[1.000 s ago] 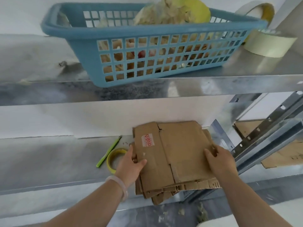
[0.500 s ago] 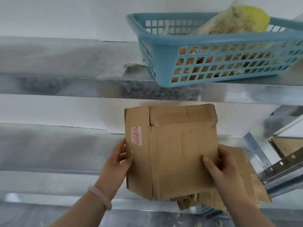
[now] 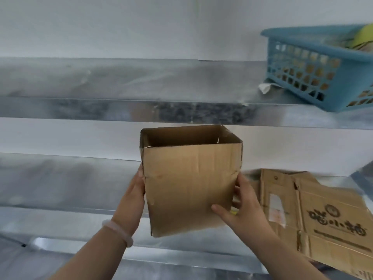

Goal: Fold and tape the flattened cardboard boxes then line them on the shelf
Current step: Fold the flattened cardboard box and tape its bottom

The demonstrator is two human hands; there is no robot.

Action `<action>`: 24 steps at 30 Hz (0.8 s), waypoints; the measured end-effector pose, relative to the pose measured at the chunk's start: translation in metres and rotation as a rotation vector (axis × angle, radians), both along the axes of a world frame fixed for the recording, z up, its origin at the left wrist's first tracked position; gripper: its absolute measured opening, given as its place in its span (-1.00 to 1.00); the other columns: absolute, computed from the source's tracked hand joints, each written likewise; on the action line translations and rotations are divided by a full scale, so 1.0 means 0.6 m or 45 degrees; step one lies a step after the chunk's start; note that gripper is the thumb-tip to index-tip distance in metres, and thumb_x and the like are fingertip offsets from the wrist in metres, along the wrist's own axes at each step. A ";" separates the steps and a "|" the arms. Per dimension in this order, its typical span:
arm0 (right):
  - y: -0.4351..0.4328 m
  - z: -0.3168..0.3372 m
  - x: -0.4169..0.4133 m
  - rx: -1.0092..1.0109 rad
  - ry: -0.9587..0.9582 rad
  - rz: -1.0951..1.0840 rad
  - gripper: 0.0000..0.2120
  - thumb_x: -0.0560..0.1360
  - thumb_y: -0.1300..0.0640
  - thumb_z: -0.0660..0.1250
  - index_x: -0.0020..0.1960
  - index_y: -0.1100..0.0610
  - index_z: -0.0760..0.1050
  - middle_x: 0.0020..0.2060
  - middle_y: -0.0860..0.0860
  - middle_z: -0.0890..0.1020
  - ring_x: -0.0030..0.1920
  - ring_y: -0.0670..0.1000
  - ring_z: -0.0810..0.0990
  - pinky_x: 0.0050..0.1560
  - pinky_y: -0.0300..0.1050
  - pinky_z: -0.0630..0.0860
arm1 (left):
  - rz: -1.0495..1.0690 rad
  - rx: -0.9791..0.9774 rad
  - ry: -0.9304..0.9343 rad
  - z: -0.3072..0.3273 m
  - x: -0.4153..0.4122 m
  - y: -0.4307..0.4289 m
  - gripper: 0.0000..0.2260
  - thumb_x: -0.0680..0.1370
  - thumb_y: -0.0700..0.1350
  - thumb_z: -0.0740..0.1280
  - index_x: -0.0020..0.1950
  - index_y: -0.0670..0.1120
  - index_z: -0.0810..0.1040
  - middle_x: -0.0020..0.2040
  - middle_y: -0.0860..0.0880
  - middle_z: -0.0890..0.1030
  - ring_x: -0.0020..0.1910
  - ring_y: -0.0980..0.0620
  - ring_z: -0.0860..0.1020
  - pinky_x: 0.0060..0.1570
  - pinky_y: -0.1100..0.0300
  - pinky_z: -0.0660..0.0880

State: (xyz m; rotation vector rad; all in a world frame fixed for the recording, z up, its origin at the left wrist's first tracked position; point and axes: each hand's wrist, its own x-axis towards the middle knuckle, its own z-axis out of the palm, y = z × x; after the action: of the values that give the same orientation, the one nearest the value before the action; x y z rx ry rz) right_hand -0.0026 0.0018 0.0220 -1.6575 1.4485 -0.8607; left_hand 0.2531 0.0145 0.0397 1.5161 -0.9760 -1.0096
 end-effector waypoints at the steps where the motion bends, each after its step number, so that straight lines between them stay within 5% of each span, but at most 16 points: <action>1: -0.003 -0.004 0.016 0.009 -0.001 0.010 -0.05 0.34 -0.11 0.54 0.50 -0.27 -0.02 0.39 -0.16 0.30 0.33 -0.11 0.40 0.33 -0.03 0.46 | -0.019 -0.023 -0.053 0.002 0.017 -0.003 -0.61 0.59 0.25 -0.02 0.25 0.18 0.48 0.18 0.08 0.56 0.16 0.07 0.51 0.20 0.03 0.46; 4: -0.013 -0.015 0.057 0.005 0.022 0.036 -0.12 0.38 -0.11 0.51 0.44 -0.34 -0.05 0.42 -0.14 0.29 0.40 -0.05 0.34 0.38 0.00 0.40 | -0.030 -0.062 -0.157 0.005 0.063 -0.014 -0.76 0.67 0.01 0.05 0.09 0.21 0.50 0.04 0.18 0.56 0.01 0.26 0.54 0.01 0.30 0.41; 7: -0.015 -0.023 0.090 -0.037 0.214 0.102 -0.11 0.45 -0.08 0.46 0.45 -0.32 -0.15 0.45 -0.14 0.30 0.43 -0.03 0.35 0.34 -0.13 0.36 | 0.027 -0.051 -0.149 -0.010 0.098 -0.016 -0.68 0.67 -0.17 0.07 0.23 0.18 0.50 0.06 0.15 0.59 0.09 0.11 0.55 0.14 0.13 0.49; 13: -0.017 -0.026 0.120 -0.183 0.095 0.031 -0.18 0.42 -0.06 0.47 0.44 -0.28 -0.02 0.34 -0.27 0.30 0.36 -0.07 0.42 0.29 -0.14 0.46 | -0.039 -0.183 0.204 -0.019 0.137 -0.006 -0.69 0.56 0.23 0.10 0.27 0.31 0.46 0.28 0.13 0.52 0.29 0.02 0.47 0.24 0.03 0.46; 16: -0.020 -0.013 0.131 -0.260 -0.005 0.011 -0.09 0.41 -0.01 0.50 0.42 -0.42 -0.08 0.38 -0.26 0.25 0.34 -0.11 0.41 0.28 -0.12 0.49 | -0.189 -0.286 -0.015 -0.012 0.151 -0.008 -0.70 0.59 0.16 0.13 0.32 0.35 0.37 0.29 0.29 0.45 0.29 0.19 0.44 0.20 0.22 0.47; 19: -0.028 -0.010 0.135 -0.412 0.064 0.026 -0.18 0.40 0.00 0.50 0.45 -0.31 0.06 0.46 -0.24 0.20 0.42 -0.11 0.31 0.30 -0.01 0.50 | -0.269 -0.365 -0.421 -0.020 0.165 -0.013 -0.58 0.58 0.03 0.20 0.44 0.25 0.25 0.36 0.27 0.38 0.30 0.24 0.41 0.17 0.35 0.44; 24: -0.039 -0.006 0.130 -0.341 0.242 0.038 -0.42 0.42 -0.08 0.46 0.35 -0.12 0.28 0.46 -0.34 0.15 0.37 -0.19 0.29 0.27 -0.26 0.37 | -0.266 -0.395 -0.563 -0.033 0.174 -0.016 -0.49 0.51 0.12 0.31 0.43 0.24 0.25 0.34 0.26 0.35 0.26 0.28 0.41 0.08 0.41 0.48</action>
State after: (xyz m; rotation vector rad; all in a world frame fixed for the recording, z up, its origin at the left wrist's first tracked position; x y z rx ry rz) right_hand 0.0757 -0.0217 0.0181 -2.0013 1.4803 -0.9333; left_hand 0.3573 0.0050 0.0198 1.4191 -1.5528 -0.6304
